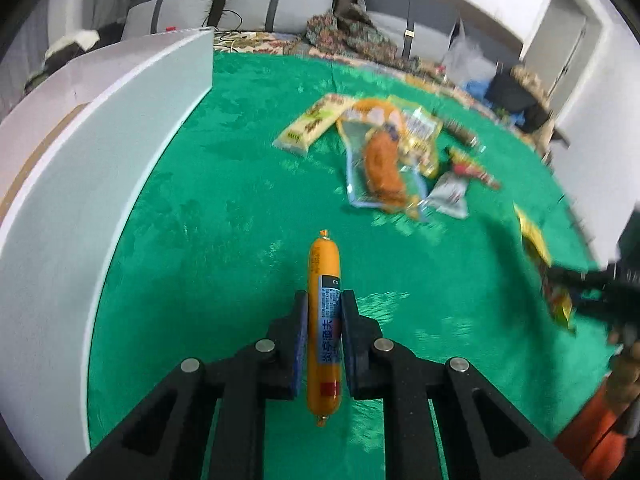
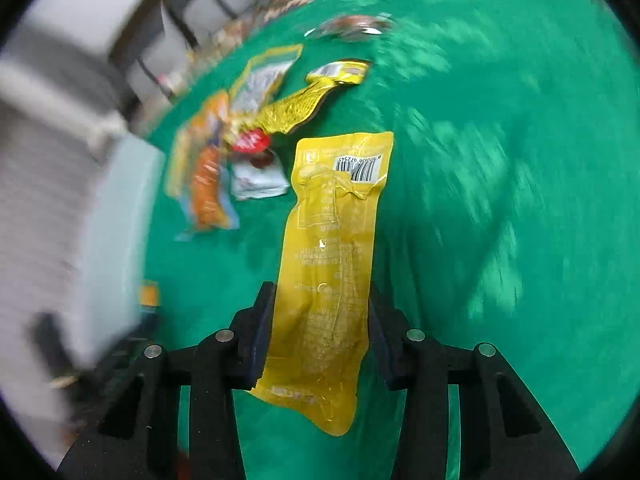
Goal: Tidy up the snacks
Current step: 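Carry sausage and yellow pack into the white box and open both tools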
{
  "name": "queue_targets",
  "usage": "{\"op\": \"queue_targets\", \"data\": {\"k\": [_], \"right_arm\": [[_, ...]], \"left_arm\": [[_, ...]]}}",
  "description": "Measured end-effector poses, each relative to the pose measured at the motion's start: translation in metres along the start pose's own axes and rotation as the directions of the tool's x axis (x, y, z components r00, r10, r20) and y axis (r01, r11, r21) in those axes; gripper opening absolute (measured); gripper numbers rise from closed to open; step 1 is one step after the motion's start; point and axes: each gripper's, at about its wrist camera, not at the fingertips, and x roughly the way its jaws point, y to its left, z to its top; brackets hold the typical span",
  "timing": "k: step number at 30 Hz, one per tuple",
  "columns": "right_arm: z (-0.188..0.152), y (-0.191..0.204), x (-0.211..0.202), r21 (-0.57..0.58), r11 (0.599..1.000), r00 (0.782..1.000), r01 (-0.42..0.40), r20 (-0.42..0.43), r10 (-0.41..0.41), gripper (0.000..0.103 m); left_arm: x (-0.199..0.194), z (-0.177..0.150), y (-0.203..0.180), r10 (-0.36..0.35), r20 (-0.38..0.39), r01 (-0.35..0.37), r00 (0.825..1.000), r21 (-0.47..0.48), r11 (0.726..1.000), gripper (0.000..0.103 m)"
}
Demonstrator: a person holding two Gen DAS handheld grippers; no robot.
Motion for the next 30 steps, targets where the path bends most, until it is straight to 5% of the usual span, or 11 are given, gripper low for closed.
{"op": "queue_targets", "data": {"k": [5,11,14,17,21,23,25,27,30], "right_arm": [[-0.018,-0.023,-0.032,0.134,0.977,0.986,-0.167,0.034,0.164,0.045],[-0.013,0.052,-0.041,0.008,0.966,0.966,-0.258,0.032,0.258,0.045],[-0.013,0.141,-0.031,-0.112,0.931,0.938,-0.346,-0.019,0.346,0.045],[-0.026,0.228,-0.012,-0.215,0.877,0.903,-0.43,-0.095,0.419,0.045],[-0.054,0.336,0.039,-0.345,0.815,0.885,-0.465,-0.202,0.419,0.046],[-0.071,0.372,0.068,-0.395,0.797,0.889,-0.456,-0.24,0.389,0.048],[-0.086,0.391,0.091,-0.433,0.8,0.908,-0.416,-0.257,0.332,0.059],[-0.099,0.397,0.106,-0.471,0.797,0.922,-0.379,-0.267,0.28,0.069],[-0.105,0.368,0.096,-0.541,0.786,0.954,-0.299,-0.199,0.226,0.071]], "left_arm": [[-0.035,0.007,0.005,-0.078,0.055,0.081,0.995,-0.057,0.995,0.015],[-0.114,0.023,0.047,-0.104,0.194,0.132,0.975,-0.138,0.982,0.015],[-0.151,0.03,0.085,-0.03,0.249,0.075,0.968,-0.174,0.982,0.015],[-0.182,0.033,0.14,0.123,0.272,-0.061,0.954,-0.225,0.972,0.015],[-0.191,0.024,0.207,0.301,0.21,-0.225,0.93,-0.32,0.92,0.015],[-0.184,0.013,0.242,0.394,0.126,-0.323,0.91,-0.377,0.868,0.031],[-0.178,0.002,0.26,0.447,0.07,-0.379,0.892,-0.423,0.823,0.091],[-0.182,-0.014,0.267,0.504,0.079,-0.412,0.86,-0.473,0.779,0.093],[-0.189,-0.029,0.26,0.491,0.104,-0.383,0.865,-0.495,0.78,0.094]]}}
